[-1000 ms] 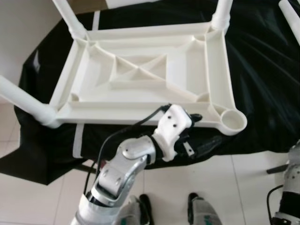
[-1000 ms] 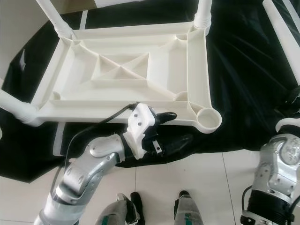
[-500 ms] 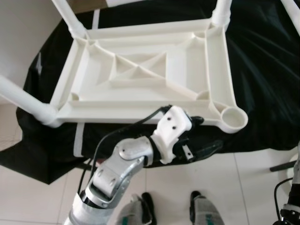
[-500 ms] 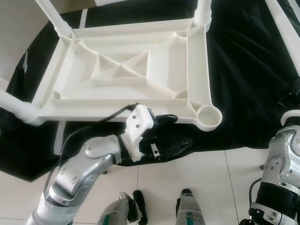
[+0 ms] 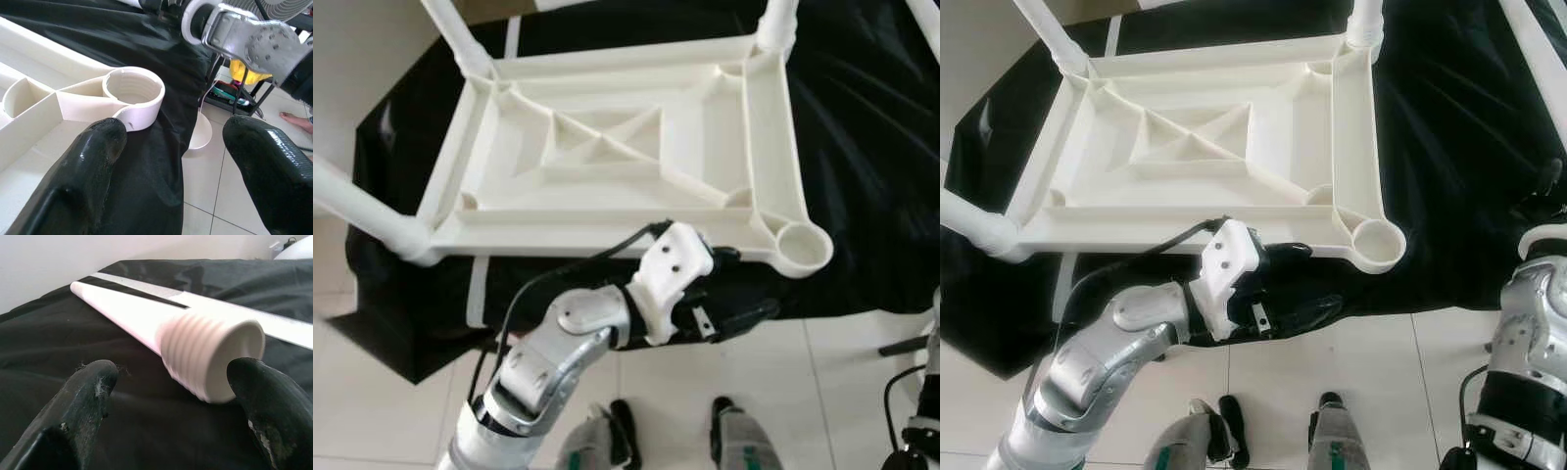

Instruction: Building children table

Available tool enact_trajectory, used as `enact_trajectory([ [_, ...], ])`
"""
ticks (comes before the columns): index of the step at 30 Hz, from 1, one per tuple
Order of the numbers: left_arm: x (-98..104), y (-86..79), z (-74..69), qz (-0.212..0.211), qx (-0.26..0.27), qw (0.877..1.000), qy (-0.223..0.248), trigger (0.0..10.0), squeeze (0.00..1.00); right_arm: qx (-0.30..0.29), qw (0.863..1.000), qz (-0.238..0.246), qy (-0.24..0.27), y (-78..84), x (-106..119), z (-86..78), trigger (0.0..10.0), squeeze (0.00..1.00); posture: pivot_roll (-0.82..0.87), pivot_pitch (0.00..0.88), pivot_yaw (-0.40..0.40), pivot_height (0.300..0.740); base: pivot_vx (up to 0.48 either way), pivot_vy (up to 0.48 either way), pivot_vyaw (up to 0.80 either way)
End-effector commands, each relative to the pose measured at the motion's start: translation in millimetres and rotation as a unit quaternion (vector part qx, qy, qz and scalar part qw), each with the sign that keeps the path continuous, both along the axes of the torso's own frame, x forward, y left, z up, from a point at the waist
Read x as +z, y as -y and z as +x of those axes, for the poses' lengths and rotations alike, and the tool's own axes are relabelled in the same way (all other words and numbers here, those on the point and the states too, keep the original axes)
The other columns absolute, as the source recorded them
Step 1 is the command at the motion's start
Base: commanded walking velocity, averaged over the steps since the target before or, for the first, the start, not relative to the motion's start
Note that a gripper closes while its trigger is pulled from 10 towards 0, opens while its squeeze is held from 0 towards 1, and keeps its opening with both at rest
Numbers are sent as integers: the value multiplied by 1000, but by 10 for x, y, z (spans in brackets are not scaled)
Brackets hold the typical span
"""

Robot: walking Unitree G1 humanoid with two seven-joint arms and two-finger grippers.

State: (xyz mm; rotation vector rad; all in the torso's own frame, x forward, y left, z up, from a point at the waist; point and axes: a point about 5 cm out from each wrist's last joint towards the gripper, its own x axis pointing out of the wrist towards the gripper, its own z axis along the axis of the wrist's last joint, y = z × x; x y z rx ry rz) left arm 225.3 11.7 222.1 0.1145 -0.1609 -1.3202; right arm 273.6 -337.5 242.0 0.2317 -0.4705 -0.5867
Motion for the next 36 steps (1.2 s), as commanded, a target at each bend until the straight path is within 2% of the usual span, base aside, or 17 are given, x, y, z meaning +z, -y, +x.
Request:
enact_trajectory([
  [1, -13, 13, -78, 11, -40, 999, -1, 10000, 0, 7, 1000, 4, -17, -4, -71, 11, 10000, 0, -30, 333, 185, 740, 0, 0, 0],
  [7, -13, 12, -59, 13, -36, 999, -2, 10000, 0, 24, 999, -9, -38, 69, 14, 105, 9843, 0, -32, 331, 185, 740, 0, 0, 0],
  [8, -7, 13, -53, 12, -32, 999, -1, 10000, 0, 32, 998, -14, -43, 89, 37, 133, 3961, 0, -29, 331, 184, 740, 0, 0, 0],
  [9, -7, 13, -53, 12, -32, 999, -1, 10000, 0, 32, 998, -14, -43, 89, 37, 133, 3961, 0, -29, 331, 184, 740, 0, 0, 0],
  [10, -4, 12, -48, 12, -29, 999, -1, 10000, 0, 37, 998, -19, -46, 89, 49, 146, 235, 0, -27, 330, 182, 740, 0, 0, 0],
  [16, -4, 8, -27, 14, -22, 1000, 1, 10000, 0, 57, 997, -19, -43, 44, 64, 184, 0, 0, -25, 324, 176, 740, 0, 0, 0],
  [22, 7, 22, 6, 12, -14, 1000, 6, 10000, 0, 79, 996, -19, -44, -74, 39, 214, 0, 0, -29, 308, 164, 740, 0, 0, 0],
  [30, 46, 58, 70, 5, 3, 1000, 19, 10000, 0, 128, 990, -14, -53, -414, -110, 156, 0, 0, -41, 274, 135, 740, 0, 0, 0],
  [34, 47, 65, 78, 4, 4, 1000, 20, 10000, 0, 135, 989, -15, -54, -448, -126, 151, 0, 0, -41, 274, 135, 740, 0, 0, 0],
  [35, 51, 69, 94, 3, 7, 1000, 23, 10000, 0, 155, 986, -18, -58, -550, -161, 129, 0, 0, -49, 265, 127, 740, 0, 0, 0],
  [36, 51, 69, 94, 3, 7, 1000, 23, 10000, 0, 155, 986, -18, -58, -550, -161, 129, 0, 0, -49, 265, 127, 740, 0, 0, 0],
])
